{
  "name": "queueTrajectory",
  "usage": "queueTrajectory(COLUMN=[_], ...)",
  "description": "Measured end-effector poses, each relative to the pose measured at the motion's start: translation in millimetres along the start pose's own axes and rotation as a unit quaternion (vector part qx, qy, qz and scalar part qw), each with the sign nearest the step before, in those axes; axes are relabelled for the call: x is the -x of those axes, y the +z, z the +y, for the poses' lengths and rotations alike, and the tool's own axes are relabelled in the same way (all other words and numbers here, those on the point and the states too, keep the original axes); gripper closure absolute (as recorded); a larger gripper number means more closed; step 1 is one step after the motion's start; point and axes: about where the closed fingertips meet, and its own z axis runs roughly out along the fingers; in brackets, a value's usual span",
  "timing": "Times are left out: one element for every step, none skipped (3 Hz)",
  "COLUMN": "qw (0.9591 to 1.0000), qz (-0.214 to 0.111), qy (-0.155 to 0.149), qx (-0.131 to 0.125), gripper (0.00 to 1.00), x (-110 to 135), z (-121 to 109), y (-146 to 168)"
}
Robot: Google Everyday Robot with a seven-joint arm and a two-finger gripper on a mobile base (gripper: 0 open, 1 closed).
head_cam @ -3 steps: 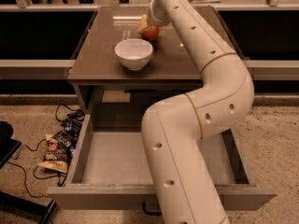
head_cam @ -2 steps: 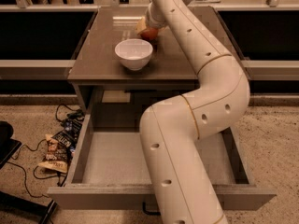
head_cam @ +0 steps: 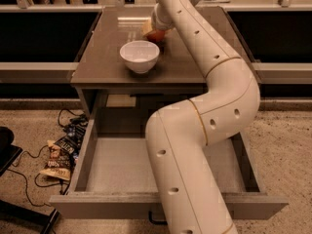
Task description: Pick apple from top drawer and place on counter
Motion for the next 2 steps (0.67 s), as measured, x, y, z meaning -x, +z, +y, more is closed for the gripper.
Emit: queueTrajectory(qw=[1.0000, 1.0000], qz=[0.001, 0.002], qy=[0.000, 0.000], qx=[0.000, 0.000], gripper=[0.29, 0.06], x=[-0.6, -1.1], z=[0.6, 0.9], y=[0.8, 1.6])
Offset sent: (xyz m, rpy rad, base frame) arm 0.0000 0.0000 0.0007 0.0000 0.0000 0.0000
